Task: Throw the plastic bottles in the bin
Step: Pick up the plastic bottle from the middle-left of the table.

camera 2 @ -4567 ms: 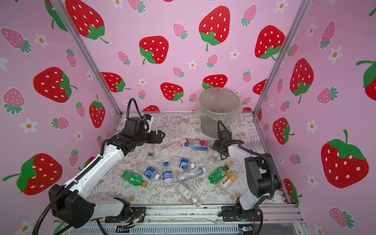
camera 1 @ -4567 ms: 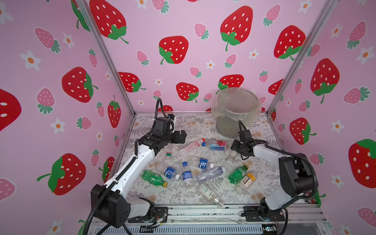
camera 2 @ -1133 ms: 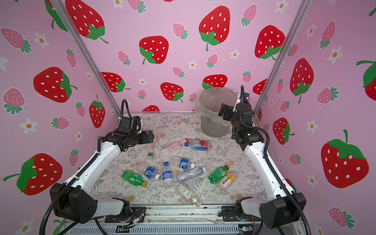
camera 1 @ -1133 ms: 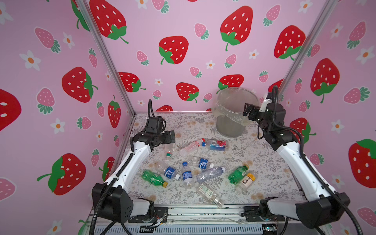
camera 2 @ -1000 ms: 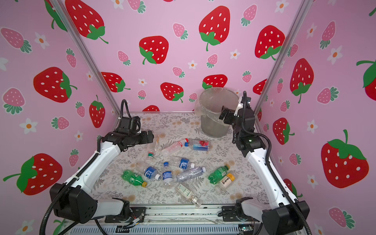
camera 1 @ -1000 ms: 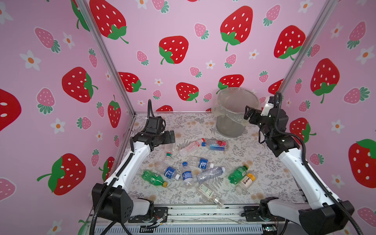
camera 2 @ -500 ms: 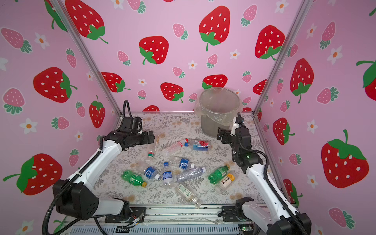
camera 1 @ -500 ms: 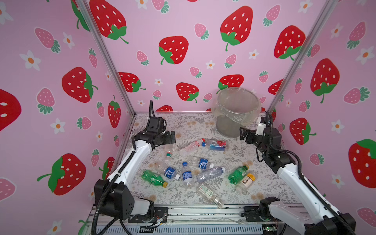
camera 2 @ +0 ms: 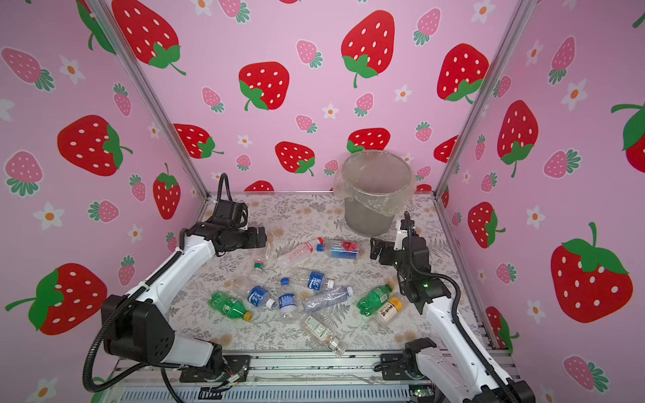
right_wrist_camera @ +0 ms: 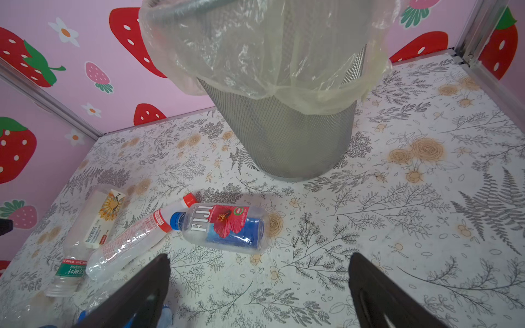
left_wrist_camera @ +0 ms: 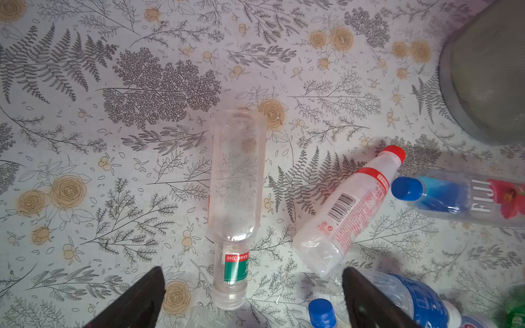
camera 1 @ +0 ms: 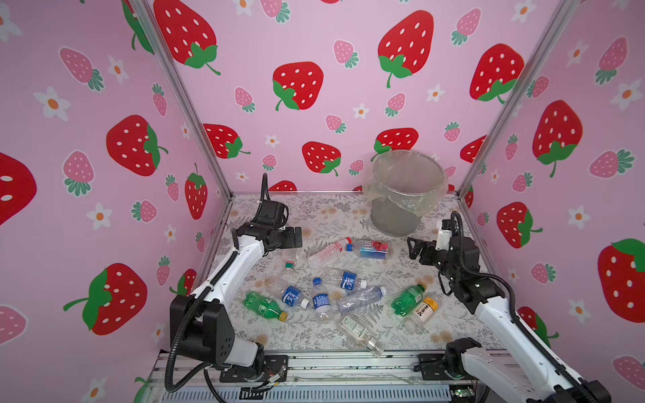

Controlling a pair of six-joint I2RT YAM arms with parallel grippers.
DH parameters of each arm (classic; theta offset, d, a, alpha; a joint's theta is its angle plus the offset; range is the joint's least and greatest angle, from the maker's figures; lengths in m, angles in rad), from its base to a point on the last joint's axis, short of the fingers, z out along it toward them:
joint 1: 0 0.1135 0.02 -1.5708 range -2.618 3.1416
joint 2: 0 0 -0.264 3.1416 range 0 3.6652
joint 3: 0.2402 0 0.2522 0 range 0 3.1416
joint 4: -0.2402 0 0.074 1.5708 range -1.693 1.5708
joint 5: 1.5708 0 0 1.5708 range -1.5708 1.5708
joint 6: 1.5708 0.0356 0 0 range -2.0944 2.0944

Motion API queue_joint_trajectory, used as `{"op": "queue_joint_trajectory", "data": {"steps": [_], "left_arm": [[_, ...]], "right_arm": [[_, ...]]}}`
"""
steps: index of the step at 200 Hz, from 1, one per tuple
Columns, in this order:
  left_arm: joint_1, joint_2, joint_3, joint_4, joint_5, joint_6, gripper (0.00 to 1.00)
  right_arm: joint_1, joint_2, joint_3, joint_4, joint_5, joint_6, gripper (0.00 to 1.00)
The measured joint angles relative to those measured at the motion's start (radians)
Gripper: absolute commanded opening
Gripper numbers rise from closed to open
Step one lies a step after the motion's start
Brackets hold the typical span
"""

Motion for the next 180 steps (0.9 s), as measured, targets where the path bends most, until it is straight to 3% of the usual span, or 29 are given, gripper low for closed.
{"op": "queue_joint_trajectory", "data": {"steps": [100,180], "left_arm": [[-0.003,0.129,0.018,0.003,-0.013,-0.051,0.99],[-0.072,0.299,0.127,-0.021,-0.117,-0.029,0.97]], "right_arm": [[0.0,-0.035,-0.076,-0.002,-0.085,0.0,0.99],[0.0,-0.043,-0.09,-0.002,-0.144,0.0,0.99]]}}
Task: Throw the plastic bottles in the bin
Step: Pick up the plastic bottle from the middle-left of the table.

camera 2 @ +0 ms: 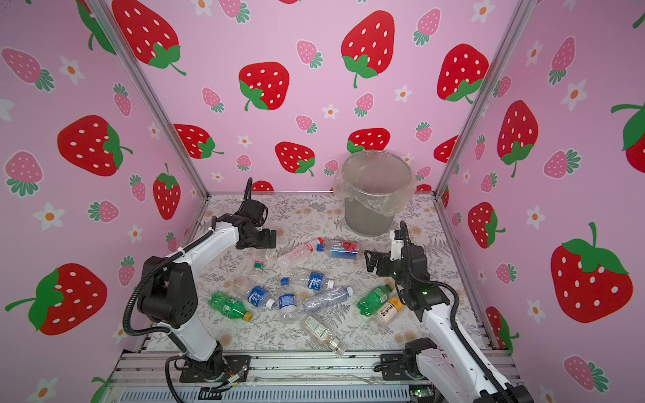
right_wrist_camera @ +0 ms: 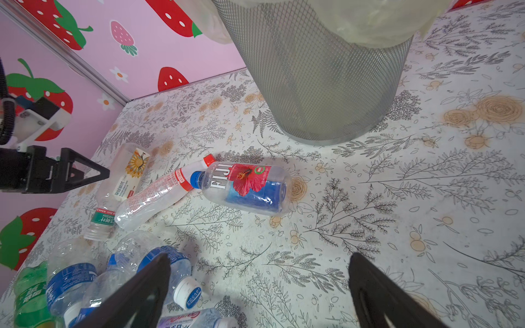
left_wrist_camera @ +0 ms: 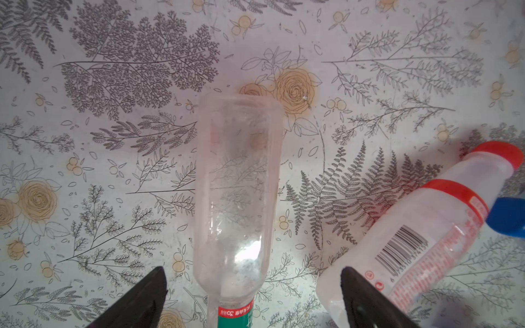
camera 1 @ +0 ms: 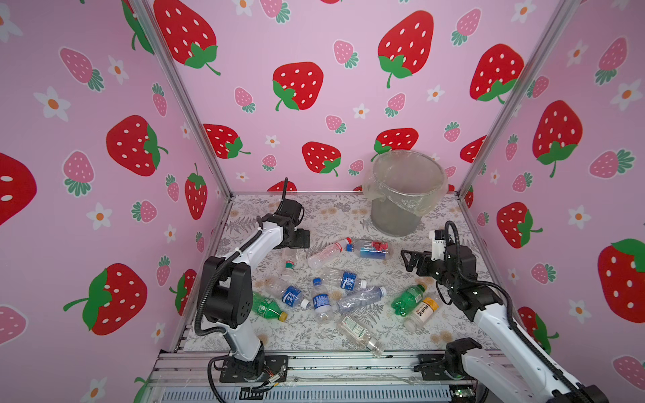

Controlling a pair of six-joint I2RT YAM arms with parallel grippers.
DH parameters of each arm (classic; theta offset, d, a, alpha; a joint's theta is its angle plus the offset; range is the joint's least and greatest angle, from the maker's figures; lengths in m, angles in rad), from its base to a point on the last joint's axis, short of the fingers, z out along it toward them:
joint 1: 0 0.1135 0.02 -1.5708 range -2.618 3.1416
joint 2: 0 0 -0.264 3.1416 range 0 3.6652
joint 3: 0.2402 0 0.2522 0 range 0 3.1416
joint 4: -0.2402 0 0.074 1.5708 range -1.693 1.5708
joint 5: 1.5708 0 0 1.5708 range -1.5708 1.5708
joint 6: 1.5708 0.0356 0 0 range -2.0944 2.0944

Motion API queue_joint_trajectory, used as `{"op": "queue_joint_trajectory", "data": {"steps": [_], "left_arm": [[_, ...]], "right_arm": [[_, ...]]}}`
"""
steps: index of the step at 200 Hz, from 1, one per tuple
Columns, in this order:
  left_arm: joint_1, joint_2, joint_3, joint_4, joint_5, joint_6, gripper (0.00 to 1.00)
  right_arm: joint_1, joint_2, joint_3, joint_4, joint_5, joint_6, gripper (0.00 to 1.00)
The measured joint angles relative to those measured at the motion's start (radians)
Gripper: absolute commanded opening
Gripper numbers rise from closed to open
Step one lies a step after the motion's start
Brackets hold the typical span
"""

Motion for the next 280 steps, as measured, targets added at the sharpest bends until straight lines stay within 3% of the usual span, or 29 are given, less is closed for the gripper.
{"op": "queue_joint_trajectory", "data": {"steps": [79,157,280], "left_arm": [[-0.012,0.086,0.029,-0.024,-0.103,0.029,0.94],[-0.008,0.147,0.029,-0.011,-0.086,0.015,0.89],[0.024,0.182,0.028,0.037,-0.023,-0.023,0.66]], "right_arm": [[0.0,-0.054,-0.024,-0.022,-0.01,0.004,0.99],[0.0,-0.06,-0.037,-0.041,-0.01,0.011,0.99],[0.0,-0.048,-0.037,-0.053,-0.009,0.015,0.99]]}}
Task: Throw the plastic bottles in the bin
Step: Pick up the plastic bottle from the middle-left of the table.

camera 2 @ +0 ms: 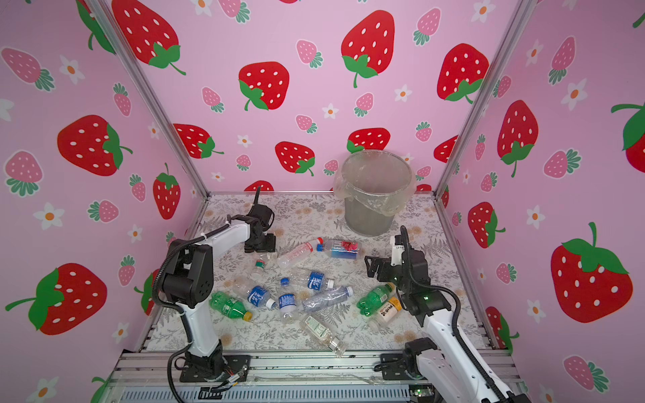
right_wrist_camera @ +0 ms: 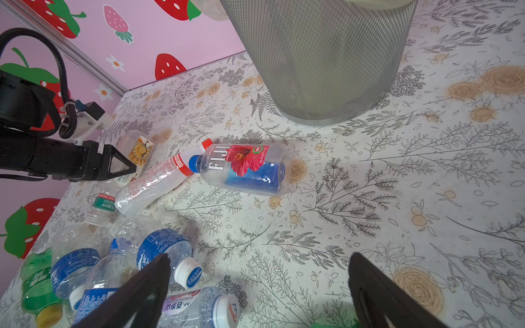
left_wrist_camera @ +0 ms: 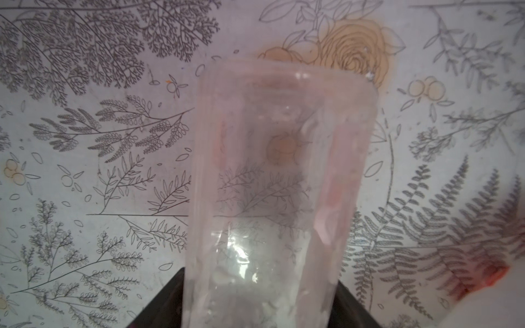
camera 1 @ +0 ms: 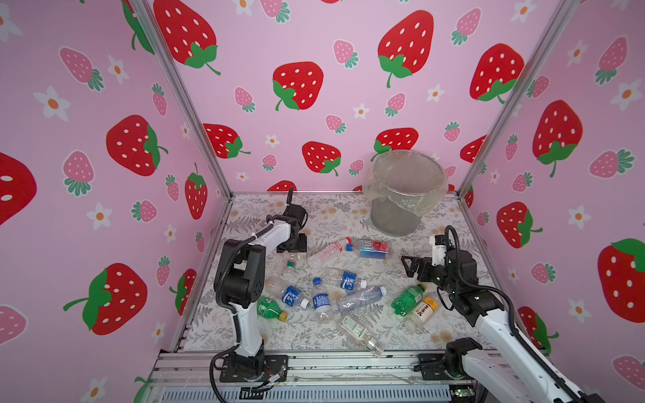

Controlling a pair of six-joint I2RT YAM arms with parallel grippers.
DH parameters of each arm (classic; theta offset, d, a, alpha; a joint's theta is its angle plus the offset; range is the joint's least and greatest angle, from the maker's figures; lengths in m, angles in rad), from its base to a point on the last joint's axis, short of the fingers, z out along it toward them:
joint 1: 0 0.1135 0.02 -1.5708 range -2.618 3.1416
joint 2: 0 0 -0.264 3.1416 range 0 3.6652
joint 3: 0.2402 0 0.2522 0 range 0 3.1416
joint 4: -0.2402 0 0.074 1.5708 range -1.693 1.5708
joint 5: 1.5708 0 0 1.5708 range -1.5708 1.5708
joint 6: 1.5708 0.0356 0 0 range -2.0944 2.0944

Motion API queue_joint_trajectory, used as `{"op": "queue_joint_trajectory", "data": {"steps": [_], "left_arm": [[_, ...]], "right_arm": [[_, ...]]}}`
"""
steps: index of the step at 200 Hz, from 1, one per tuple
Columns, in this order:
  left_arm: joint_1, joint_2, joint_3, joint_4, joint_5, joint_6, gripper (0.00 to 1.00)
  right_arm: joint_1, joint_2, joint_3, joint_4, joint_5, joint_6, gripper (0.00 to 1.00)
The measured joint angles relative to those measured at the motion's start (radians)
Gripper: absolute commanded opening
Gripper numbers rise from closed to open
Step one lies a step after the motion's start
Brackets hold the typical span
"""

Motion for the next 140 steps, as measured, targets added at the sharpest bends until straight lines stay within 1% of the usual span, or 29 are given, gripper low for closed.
{"op": "queue_joint_trajectory", "data": {"steps": [9,40,99,140], "left_arm": [[0.0,0.0,0.0,0.0,0.001,-0.002,0.64],[0.0,0.0,0.0,0.0,0.002,-0.001,0.51],[0.0,-0.015,0.0,-0.001,0.017,-0.002,0.51],[0.01,-0.084,-0.001,-0.001,0.068,-0.009,0.52]], "right_arm": [[0.0,0.0,0.0,0.0,0.0,0.0,0.99],[0.0,0.0,0.0,0.001,0.0,0.003,0.99],[0.0,0.0,0.0,0.001,0.0,0.012,0.99],[0.0,-0.005,0.0,0.0,0.017,0.029,0.99]]}}
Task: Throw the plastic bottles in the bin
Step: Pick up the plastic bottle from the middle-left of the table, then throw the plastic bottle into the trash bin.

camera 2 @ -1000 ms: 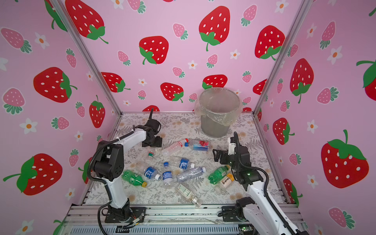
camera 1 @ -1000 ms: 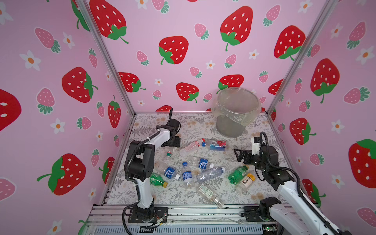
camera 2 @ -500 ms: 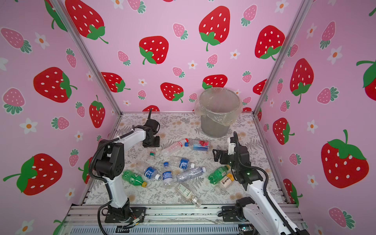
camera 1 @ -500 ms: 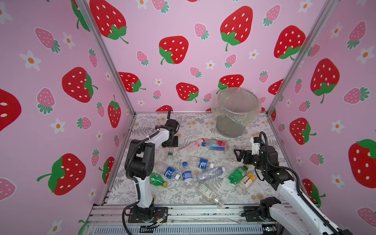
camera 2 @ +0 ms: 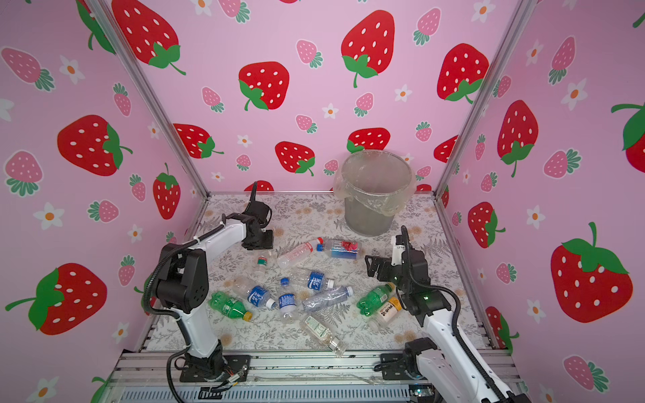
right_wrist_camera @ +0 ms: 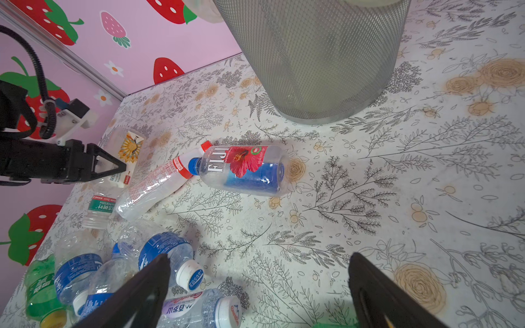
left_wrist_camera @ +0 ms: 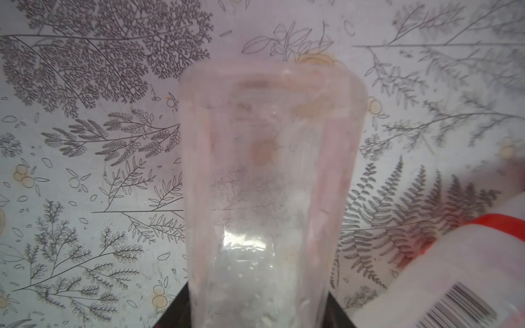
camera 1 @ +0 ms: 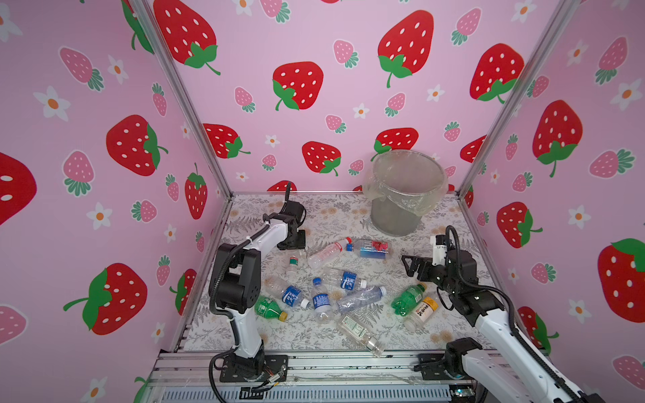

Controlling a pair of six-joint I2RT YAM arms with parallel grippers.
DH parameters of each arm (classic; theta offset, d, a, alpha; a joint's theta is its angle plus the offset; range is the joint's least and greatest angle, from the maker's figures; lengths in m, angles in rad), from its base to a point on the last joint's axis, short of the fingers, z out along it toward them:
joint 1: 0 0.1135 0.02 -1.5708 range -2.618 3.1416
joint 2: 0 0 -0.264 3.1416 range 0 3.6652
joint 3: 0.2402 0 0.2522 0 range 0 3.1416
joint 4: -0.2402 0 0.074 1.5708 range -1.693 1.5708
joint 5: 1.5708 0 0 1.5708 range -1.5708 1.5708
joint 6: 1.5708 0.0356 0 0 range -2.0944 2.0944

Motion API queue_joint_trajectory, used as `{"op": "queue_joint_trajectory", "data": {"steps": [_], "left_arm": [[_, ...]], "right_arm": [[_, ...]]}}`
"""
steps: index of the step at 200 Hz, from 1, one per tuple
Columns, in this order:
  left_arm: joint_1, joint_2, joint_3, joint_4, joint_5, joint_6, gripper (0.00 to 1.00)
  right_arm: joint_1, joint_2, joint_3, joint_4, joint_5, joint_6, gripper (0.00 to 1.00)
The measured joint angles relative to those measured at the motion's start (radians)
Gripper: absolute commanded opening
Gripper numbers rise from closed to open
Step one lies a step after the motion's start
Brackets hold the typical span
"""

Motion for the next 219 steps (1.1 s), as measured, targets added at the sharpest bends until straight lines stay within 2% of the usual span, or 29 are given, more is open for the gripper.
{"op": "queue_joint_trajectory", "data": {"steps": [141,219], "left_arm": [[0.015,-0.217,0.008,0.019,0.271,-0.073,0.51],[-0.085,-0.283,0.018,0.076,0.348,-0.083,0.51]], "right_arm": [[0.0,-0.011,-0.024,0.0,0.037,0.026,1.0],[0.0,0.029,-0.028,-0.025,0.091,0.003,0.99]]}}
